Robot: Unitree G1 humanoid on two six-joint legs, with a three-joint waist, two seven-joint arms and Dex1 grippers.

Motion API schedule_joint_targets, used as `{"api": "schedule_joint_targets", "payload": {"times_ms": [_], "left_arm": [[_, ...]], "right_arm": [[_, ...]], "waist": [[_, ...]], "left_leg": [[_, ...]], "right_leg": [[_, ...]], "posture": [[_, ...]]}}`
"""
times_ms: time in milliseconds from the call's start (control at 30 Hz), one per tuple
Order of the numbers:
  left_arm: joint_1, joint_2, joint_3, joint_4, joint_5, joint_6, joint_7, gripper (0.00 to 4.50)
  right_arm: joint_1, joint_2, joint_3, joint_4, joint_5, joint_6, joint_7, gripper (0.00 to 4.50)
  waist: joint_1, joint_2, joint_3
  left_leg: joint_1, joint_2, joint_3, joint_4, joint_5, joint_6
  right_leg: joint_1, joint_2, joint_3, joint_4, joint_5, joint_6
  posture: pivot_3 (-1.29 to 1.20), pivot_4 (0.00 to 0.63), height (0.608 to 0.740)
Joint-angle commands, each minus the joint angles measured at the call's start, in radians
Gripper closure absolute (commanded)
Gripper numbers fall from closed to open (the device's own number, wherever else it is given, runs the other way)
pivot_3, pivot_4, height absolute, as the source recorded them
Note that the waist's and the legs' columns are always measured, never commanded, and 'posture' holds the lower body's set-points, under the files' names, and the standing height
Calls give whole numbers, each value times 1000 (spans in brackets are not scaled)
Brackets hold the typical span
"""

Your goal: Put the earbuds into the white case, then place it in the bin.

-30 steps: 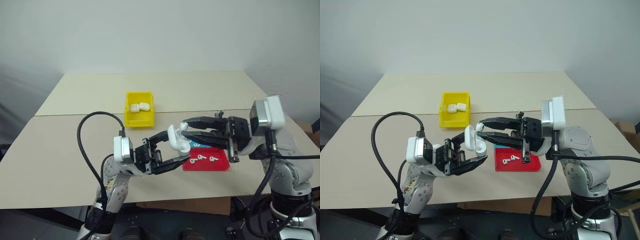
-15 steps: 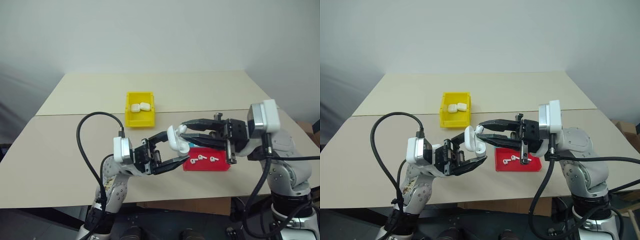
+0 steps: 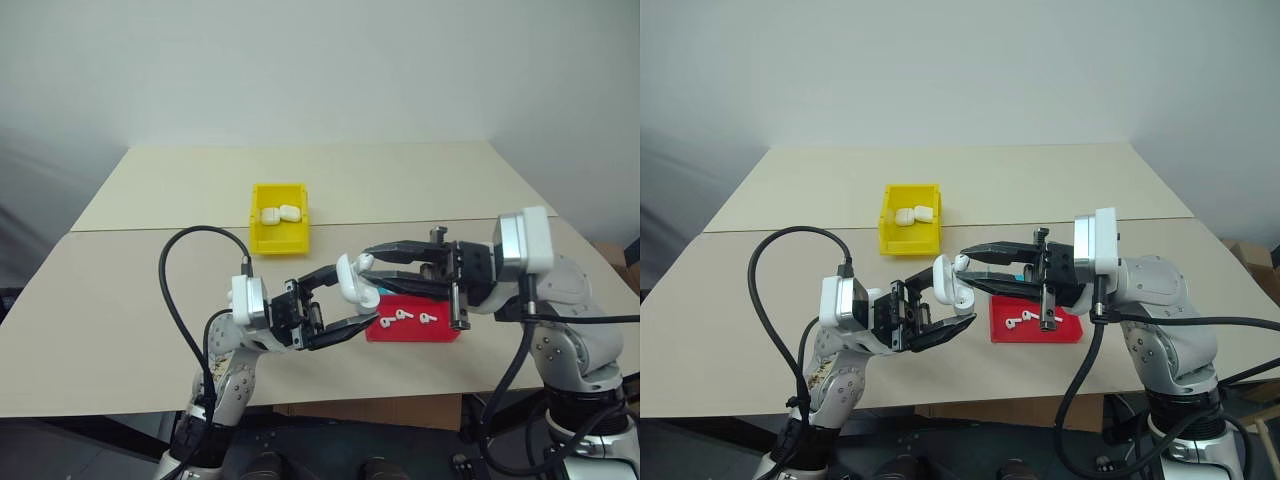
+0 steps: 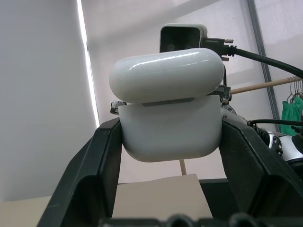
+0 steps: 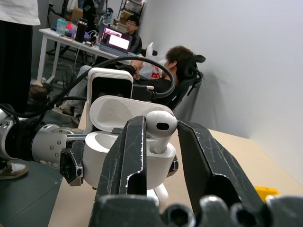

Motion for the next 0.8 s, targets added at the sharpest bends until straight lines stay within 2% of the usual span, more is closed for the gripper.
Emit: {"api": "schedule_joint_targets", "payload": {"times_ms": [33,300,433,700,800], "left_arm": [[-17,-17,2,-33,-11,-25,-4,1717],[-17,-19,4,-29,-8,-29,-7,1717],[-18,-20,4,-28,-7,-29,-9,1717],[-18,-26,4,-21,-2,-33,-13,1717],[-14,-18,13,-10,3,-42,-20,1717]], "right_arm": [[10,-13,5,-12,-6,-18,3,3410],[8,-18,3,-9,-4,-16,-1,3410],[7,-21,2,-10,-2,-16,-1,2428],[10,-35,-13,-12,16,-14,3,2428],[10,-51,-65,-8,56,-12,5,2428]], "waist": [[0,0,0],[0,0,0],[1,0,0],[1,0,0],[1,0,0]], "left_leg": [[0,0,0,0,0,0],[0,0,0,0,0,0],[0,0,0,0,0,0],[0,0,0,0,0,0],[0,0,0,0,0,0]], "right_leg": [[0,0,0,0,0,0],[0,0,0,0,0,0],[0,0,0,0,0,0],[0,0,0,0,0,0],[0,0,0,0,-1,-1]], "posture": [[0,150,740],[0,150,740],[0,150,740],[0,150,740],[0,150,740]]}}
